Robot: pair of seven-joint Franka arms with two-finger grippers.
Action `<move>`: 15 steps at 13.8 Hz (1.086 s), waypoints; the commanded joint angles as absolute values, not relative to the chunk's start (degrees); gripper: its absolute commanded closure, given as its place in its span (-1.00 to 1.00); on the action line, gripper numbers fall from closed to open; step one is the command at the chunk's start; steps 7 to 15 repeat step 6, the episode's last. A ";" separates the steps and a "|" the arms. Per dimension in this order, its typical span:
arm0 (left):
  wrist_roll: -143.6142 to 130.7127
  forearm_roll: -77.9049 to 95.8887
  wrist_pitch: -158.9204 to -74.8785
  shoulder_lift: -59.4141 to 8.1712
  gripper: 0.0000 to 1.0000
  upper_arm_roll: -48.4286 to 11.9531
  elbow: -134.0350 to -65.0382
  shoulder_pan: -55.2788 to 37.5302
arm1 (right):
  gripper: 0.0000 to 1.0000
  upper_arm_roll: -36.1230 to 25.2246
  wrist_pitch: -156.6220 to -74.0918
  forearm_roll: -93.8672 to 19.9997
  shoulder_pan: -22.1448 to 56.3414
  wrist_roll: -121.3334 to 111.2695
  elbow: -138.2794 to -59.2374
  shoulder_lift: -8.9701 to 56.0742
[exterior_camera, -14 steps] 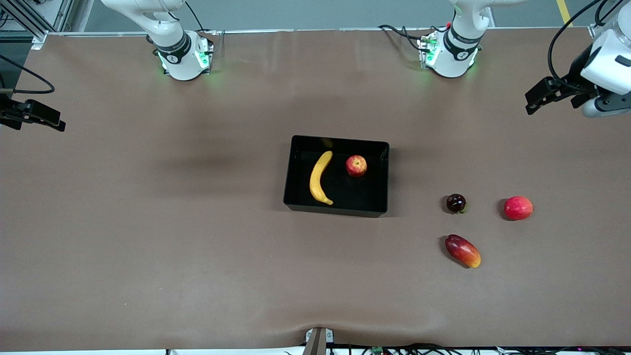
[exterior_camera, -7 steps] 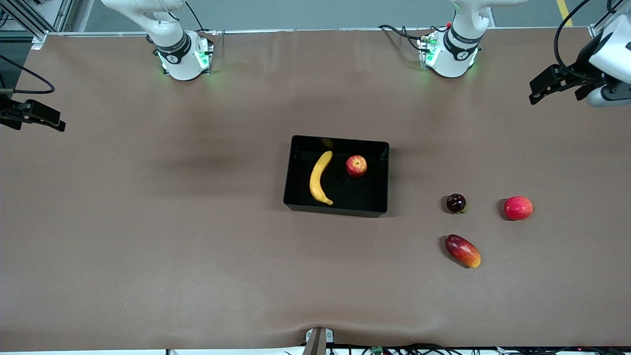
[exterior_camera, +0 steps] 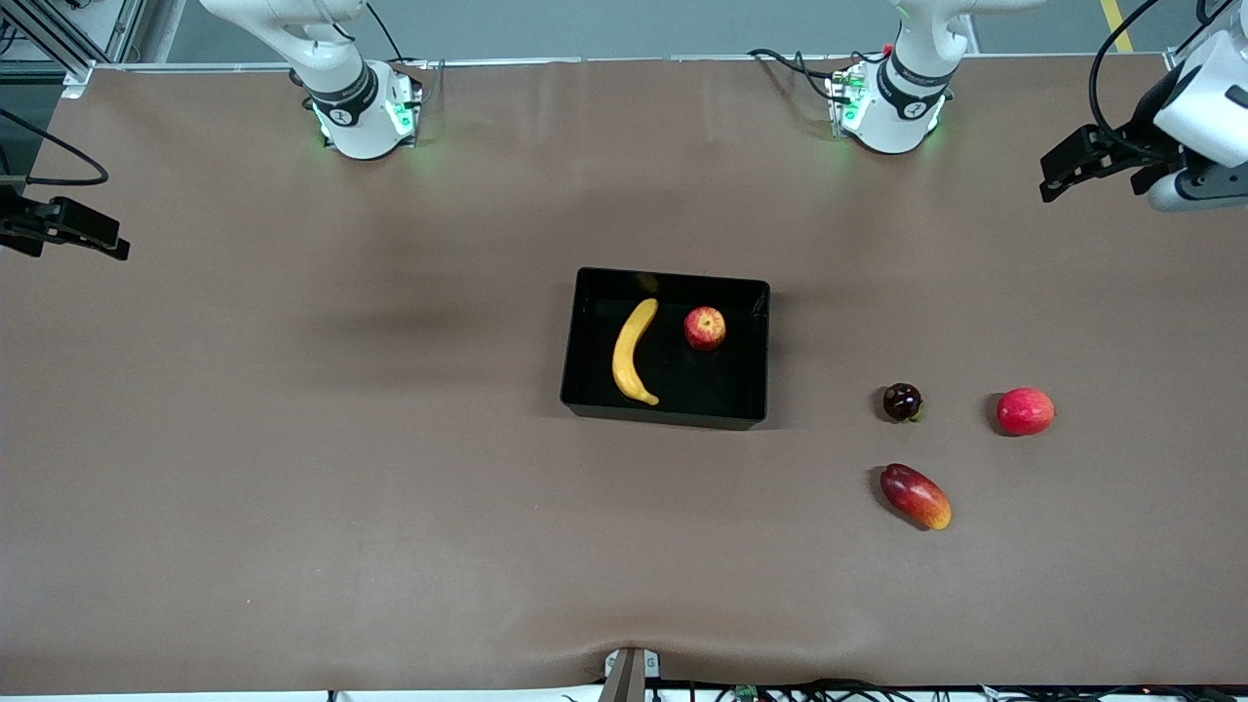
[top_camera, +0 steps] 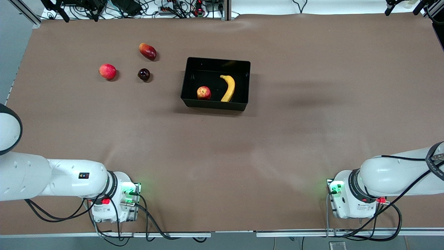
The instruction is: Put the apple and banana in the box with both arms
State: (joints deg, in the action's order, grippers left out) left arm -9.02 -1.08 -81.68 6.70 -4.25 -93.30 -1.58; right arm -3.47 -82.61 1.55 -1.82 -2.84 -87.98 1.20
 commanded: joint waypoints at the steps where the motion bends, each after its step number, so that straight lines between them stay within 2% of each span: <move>1: -8.61 -0.97 -80.51 6.50 -1.00 -4.04 -91.24 -1.58 | -1.00 -2.64 -82.00 2.02 -2.81 -2.46 -86.66 1.76; 15: -8.70 -1.05 -78.58 6.68 -1.00 -3.78 -89.65 -1.32 | -1.00 -2.72 -81.91 2.02 -2.90 -2.46 -86.66 1.85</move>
